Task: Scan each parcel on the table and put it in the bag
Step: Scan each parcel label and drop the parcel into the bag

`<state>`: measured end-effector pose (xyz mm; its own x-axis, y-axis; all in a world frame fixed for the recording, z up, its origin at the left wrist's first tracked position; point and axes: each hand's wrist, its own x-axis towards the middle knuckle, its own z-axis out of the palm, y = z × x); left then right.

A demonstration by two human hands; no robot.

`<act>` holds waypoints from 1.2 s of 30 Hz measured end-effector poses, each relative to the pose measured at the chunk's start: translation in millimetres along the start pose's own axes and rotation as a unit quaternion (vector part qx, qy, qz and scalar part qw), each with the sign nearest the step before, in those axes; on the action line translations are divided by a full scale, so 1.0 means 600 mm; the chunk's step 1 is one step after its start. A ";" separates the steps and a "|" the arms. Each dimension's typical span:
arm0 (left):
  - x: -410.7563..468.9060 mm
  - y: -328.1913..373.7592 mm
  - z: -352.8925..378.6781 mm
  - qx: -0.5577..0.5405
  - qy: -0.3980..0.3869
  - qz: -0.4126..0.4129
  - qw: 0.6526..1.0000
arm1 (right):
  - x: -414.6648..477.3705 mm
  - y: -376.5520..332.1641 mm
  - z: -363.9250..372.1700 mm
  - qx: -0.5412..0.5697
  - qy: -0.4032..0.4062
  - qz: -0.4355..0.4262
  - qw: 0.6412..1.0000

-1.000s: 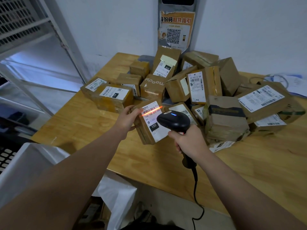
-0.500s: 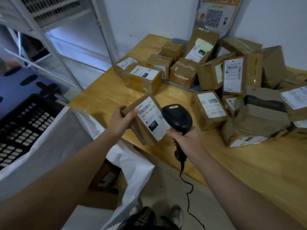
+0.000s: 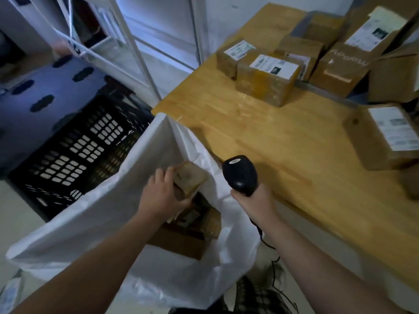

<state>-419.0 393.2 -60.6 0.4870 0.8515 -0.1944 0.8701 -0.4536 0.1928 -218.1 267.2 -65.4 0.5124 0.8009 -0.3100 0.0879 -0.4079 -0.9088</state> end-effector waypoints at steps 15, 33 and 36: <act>0.048 0.019 0.085 -0.010 0.036 0.072 0.997 | 0.032 0.013 0.037 -0.090 0.043 0.024 0.995; 0.178 0.320 -0.084 -0.104 0.079 0.200 0.971 | 0.056 -0.111 -0.250 -0.083 0.211 0.041 0.973; 0.220 0.379 -0.094 -0.094 0.078 0.192 0.974 | 0.087 -0.122 -0.320 -0.063 0.219 0.050 0.972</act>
<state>-161.1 417.5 11.5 0.7430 0.6654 0.0724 0.5899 -0.7021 0.3987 -33.7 255.0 38.7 0.8357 0.5023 -0.2221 0.1083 -0.5471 -0.8300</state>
